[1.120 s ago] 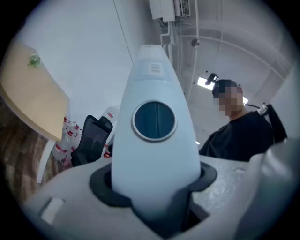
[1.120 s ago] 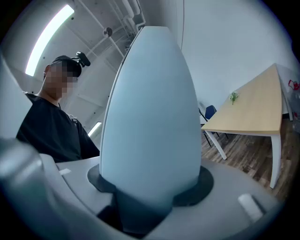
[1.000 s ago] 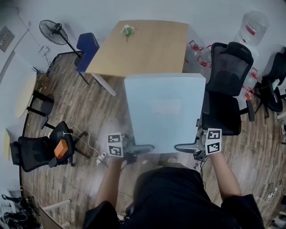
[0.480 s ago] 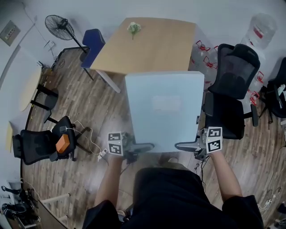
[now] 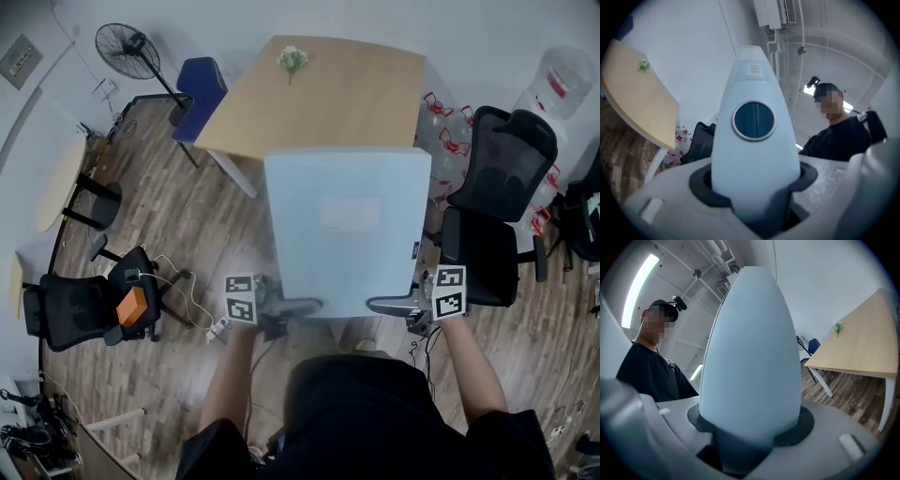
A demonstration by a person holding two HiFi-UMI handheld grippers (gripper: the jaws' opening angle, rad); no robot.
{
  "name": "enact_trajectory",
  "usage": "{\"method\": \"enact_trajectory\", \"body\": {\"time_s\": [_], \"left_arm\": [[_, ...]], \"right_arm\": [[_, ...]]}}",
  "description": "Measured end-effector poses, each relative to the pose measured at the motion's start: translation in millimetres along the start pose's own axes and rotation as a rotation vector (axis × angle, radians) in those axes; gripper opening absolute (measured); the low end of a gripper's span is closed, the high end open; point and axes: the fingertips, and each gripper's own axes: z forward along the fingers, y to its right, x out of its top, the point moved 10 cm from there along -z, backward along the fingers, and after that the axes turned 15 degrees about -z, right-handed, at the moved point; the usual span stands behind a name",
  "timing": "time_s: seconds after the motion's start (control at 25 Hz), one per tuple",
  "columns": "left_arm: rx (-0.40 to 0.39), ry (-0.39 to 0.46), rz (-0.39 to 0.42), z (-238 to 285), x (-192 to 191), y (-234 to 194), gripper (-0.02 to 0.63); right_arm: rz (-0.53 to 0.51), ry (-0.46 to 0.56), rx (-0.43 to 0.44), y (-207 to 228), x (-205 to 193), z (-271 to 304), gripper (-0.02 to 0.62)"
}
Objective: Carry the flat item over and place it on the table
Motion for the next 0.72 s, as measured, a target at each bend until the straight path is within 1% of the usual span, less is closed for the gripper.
{"method": "enact_trajectory", "body": {"time_s": [0.2,0.36,0.44,0.72], "left_arm": [[-0.006,0.012,-0.014,-47,51,-33,0.307],[-0.01,0.0,-0.019,-92,100,-64,0.307],[-0.014,-0.001,-0.031,-115,124,-78,0.308],[-0.033,-0.026,-0.076,-181,198,-111,0.31]], "right_arm": [[0.015,-0.003,-0.001,57,18,50,0.296],[0.015,0.004,-0.012,106,30,97,0.296],[0.031,0.005,-0.022,130,37,121,0.295],[0.072,0.018,-0.06,190,65,193,0.296]]}}
